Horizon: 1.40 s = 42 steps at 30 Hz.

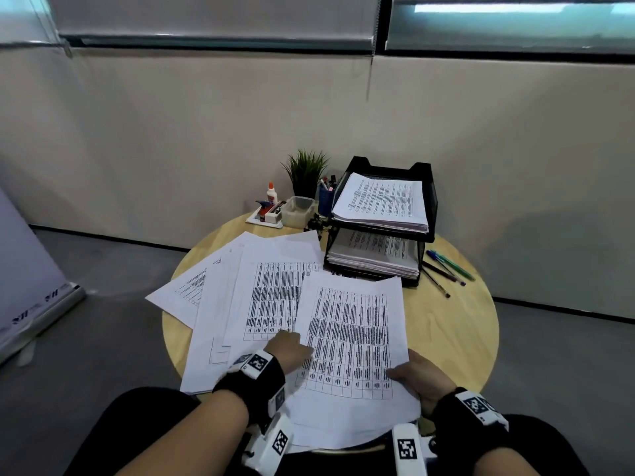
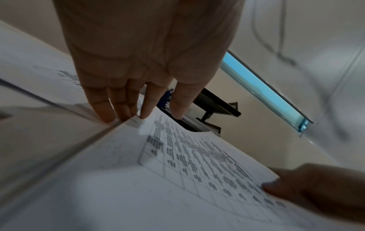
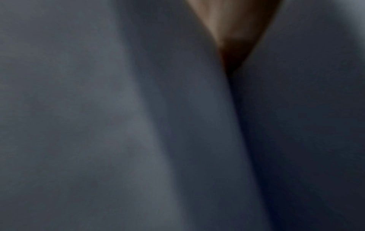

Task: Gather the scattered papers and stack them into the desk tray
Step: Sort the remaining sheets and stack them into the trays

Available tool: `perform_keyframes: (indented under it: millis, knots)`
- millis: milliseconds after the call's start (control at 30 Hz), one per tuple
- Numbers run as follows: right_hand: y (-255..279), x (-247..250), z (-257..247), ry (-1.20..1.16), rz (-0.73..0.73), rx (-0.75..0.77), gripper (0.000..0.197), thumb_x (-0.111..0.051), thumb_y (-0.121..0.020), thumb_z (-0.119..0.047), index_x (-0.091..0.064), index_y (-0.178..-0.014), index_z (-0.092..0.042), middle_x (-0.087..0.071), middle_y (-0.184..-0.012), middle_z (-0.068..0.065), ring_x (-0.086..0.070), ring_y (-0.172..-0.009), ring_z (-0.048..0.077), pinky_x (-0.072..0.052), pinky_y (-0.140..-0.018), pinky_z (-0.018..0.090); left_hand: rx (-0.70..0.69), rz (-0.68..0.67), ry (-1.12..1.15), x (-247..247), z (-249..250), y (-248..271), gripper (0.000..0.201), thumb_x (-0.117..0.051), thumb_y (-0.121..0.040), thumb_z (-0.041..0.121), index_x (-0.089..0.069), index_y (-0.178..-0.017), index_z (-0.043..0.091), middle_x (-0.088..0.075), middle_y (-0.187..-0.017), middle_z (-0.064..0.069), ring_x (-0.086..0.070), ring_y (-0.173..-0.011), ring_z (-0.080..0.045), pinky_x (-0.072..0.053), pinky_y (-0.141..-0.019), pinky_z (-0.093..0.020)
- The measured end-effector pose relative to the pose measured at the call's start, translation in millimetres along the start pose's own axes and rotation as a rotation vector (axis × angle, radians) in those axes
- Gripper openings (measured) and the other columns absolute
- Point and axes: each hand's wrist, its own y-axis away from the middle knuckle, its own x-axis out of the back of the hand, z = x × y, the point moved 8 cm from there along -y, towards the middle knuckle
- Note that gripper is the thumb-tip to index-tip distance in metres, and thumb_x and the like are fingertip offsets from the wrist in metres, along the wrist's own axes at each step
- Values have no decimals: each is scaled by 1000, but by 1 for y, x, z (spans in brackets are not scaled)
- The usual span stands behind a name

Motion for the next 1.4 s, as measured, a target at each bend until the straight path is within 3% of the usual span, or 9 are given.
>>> perform_keyframes:
  millis: [67,133,200,433,600,733,800,900,1400]
  knots:
    - [-6,5,1,0,18,23,45,-39,-79,25,-52,-119,9,-64,-110,32,-63,-97,47,-44,-91,64,18,14,148,3,-8,-4,24,-48,-93,25,-52,-103,3,-53,-117,-13,-51,-90,-17,-40,-73,-27]
    - [-4,4,-4,-27,-9,54,46,-39,-80,26,-53,-120,6,-65,-110,30,-63,-100,47,-47,-90,61,55,64,290,10,-21,-8,52,-54,-92,28,-40,-136,4,-42,-142,-13,-49,-117,-23,-39,-91,-28]
    - [0,2,-12,-78,-73,104,45,-42,-81,24,-55,-117,2,-68,-109,26,-66,-95,42,-55,-80,50,83,114,394,16,-31,-11,68,-57,-91,30,-27,-145,2,-30,-151,-13,-36,-135,-26,-32,-107,-30]
    - [21,-1,-51,-138,-29,371,42,-41,-85,20,-61,-109,-8,-72,-95,15,-67,-80,30,-57,-71,40,-157,168,810,45,-3,-10,37,-52,-83,-15,-53,-118,-4,-66,-107,-18,-64,-84,-19,-51,-71,-25]
    - [36,-5,-85,-76,118,535,26,-46,-90,10,-62,-100,-7,-74,-85,2,-70,-76,20,-56,-60,25,-368,356,992,80,37,22,48,-43,-83,-15,-53,-120,15,-66,-113,0,-62,-102,-14,-48,-89,-28]
    - [39,-7,-94,-115,155,606,21,-56,-89,2,-62,-100,-15,-73,-83,-10,-69,-73,2,-53,-60,15,-402,427,1023,83,41,29,30,-53,-87,-4,-54,-104,20,-67,-101,3,-62,-95,-12,-49,-81,-27]
    - [40,-11,-92,-105,147,605,19,-63,-87,-5,-63,-99,-19,-72,-82,-13,-68,-74,-2,-52,-63,15,-392,396,1013,72,41,31,36,-60,-89,12,-49,-123,16,-65,-114,1,-61,-105,-14,-49,-93,-34]
    - [37,-15,-85,-122,121,559,15,-66,-85,-7,-64,-91,-21,-72,-75,-13,-68,-66,0,-51,-54,14,-339,368,984,52,37,30,50,-57,-91,28,-40,-135,14,-58,-127,-1,-54,-118,-19,-41,-102,-38]
    - [19,3,-65,-165,247,432,10,-72,-79,-9,-69,-89,-10,-75,-74,0,-70,-74,23,-54,-70,33,-273,344,935,37,36,12,47,-45,-97,14,-34,-143,14,-47,-141,-7,-46,-128,-23,-36,-109,-46]
